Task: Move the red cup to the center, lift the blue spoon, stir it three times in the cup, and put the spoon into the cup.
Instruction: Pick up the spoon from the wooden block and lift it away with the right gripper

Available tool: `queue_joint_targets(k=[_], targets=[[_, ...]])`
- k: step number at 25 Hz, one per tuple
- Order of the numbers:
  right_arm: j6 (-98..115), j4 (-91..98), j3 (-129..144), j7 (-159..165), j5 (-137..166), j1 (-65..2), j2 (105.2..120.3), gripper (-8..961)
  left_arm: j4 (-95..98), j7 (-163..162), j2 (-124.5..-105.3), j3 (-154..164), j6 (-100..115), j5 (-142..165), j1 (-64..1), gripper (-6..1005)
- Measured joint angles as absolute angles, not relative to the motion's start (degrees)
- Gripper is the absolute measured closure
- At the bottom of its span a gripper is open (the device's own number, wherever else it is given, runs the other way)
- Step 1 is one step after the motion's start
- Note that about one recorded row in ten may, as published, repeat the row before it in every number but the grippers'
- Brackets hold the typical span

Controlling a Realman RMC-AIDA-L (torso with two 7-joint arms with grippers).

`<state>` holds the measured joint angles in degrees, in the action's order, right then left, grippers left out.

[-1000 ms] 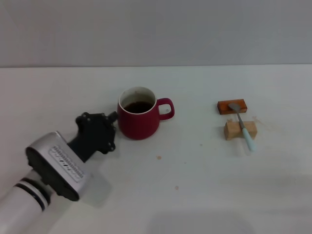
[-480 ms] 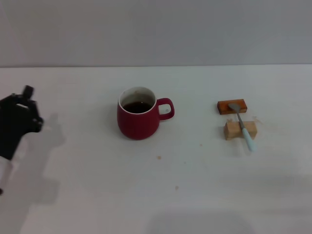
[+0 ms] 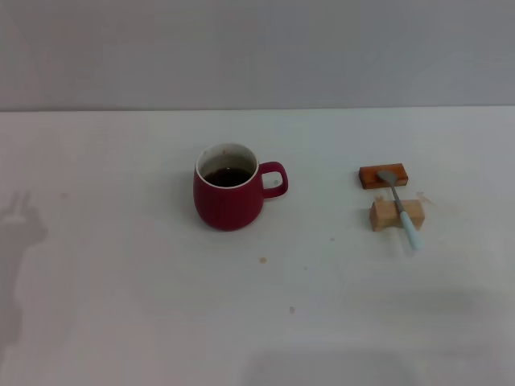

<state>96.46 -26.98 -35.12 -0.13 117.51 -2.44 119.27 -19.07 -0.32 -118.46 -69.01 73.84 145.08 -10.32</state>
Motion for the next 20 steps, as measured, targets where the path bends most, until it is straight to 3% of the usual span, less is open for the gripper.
queue_joint_targets(k=[4, 15, 20], targets=[[96.19, -26.37, -33.67, -0.15, 117.52, -3.12, 119.22, 269, -18.93, -0.56, -118.53, -69.25, 73.86, 145.11, -10.06, 826], [90.17, -25.48, -26.04, -0.18, 117.52, -6.32, 119.24, 268, -18.64, -0.49, -118.66, -68.59, 73.1, 145.1, -9.96, 601], [86.71, -25.24, -25.58, -0.18, 117.52, -6.82, 119.24, 268, -18.41, -0.09, -118.65, -68.55, 72.32, 145.1, -10.03, 367]])
